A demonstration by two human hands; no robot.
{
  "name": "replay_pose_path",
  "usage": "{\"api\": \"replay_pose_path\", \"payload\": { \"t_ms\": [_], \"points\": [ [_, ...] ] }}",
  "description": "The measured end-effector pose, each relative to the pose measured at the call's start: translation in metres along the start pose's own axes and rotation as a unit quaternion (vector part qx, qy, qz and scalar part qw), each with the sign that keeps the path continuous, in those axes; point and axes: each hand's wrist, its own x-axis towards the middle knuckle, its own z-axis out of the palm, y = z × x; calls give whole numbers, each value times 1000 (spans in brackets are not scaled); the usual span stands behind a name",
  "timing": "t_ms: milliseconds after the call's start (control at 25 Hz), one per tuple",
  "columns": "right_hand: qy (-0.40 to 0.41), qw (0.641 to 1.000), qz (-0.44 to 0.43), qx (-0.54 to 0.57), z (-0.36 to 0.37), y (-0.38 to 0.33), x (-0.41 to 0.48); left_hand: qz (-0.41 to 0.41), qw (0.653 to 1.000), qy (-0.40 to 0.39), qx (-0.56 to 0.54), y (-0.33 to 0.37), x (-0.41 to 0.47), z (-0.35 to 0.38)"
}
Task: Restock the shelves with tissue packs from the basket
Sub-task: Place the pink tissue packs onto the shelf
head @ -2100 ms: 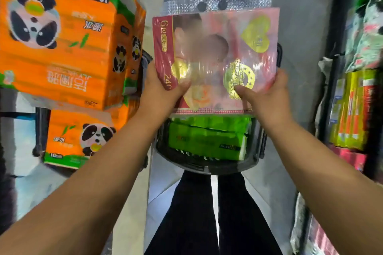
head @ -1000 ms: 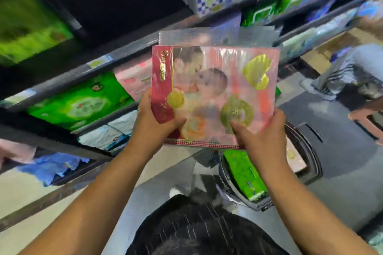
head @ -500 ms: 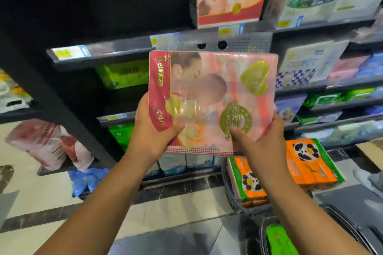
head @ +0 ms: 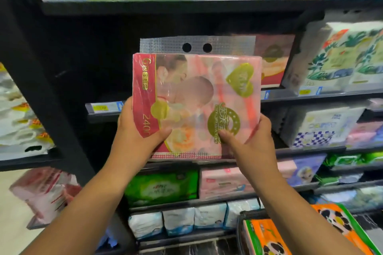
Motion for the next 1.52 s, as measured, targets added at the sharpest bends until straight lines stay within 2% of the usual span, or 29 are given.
{"api": "replay_pose_path", "payload": {
  "t_ms": [320,760,920,1120,1320,1400,1520],
  "points": [
    [-61,997,-41,-15,52,-10,75,-15,999,45,-17,-19,67,-5],
    [-128,987,-98,12,93,3,202,-14,991,104,79,-14,173,23],
    [-138,987,-79,-11,107,27,233,-34,988,108,107,-40,204,39],
    [-123,988,-56,-72,118,48,253,-52,986,74,136,-74,232,57],
    [-105,974,-65,-192,123,56,267,-71,980,67,172,-94,258,70],
    [-88,963,-64,-247,122,56,270,-58,978,63,188,-96,266,75],
    [-89,927,-67,-359,114,50,274,-29,977,72,198,-103,270,81]
  ]
}}
